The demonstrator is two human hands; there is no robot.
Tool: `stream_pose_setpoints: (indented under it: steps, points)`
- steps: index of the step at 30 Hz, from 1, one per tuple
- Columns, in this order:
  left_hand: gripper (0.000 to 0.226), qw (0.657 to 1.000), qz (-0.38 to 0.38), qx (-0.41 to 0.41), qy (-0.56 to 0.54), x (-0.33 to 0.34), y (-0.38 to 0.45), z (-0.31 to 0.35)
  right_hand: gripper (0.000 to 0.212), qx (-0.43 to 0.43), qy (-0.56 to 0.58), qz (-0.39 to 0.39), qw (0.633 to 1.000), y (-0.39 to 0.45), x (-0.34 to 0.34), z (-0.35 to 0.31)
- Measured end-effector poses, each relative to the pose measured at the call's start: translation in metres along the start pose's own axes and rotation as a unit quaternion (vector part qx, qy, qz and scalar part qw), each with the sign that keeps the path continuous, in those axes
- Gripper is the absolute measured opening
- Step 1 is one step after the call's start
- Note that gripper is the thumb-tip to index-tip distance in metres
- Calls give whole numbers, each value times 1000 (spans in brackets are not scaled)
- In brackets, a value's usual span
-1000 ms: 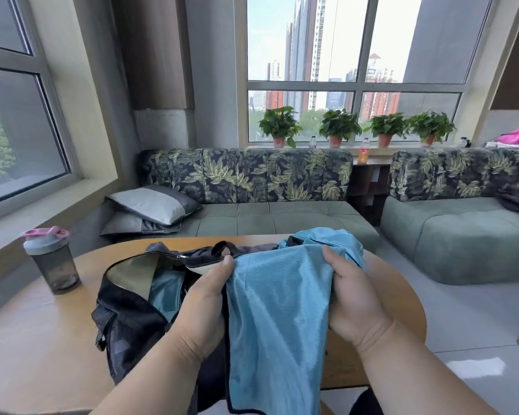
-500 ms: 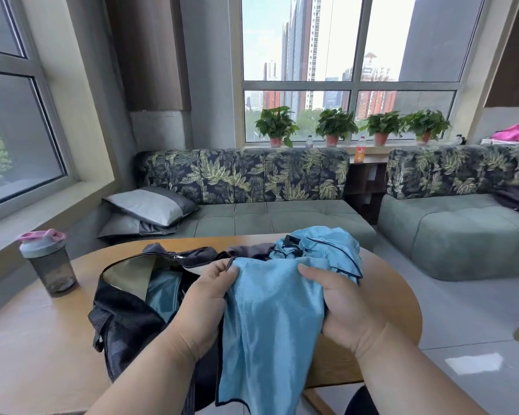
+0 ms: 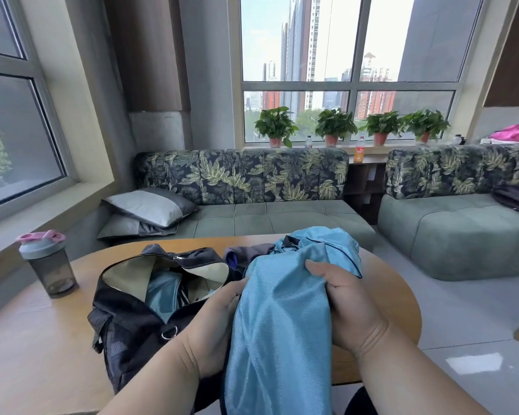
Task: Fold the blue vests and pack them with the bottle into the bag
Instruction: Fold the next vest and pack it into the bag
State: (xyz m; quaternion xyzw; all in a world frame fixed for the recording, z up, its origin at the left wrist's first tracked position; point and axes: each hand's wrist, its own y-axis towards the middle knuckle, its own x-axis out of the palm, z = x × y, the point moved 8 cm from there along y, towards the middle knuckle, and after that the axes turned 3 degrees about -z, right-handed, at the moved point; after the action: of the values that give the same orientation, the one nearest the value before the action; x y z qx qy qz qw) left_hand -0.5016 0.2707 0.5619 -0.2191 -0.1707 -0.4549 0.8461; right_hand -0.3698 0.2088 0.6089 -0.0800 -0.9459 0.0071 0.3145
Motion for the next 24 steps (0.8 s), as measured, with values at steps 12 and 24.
stream_pose_setpoints:
  steps: [12, 24]
  points:
    - [33, 996, -26, -8, -89, 18, -4, -5, 39, 12, 7, -41, 999, -3, 15, 1]
    - [60, 997, -57, 5, -51, 9, -4, -3, 38, 23, 11, -36, 999, -7, 15, -2]
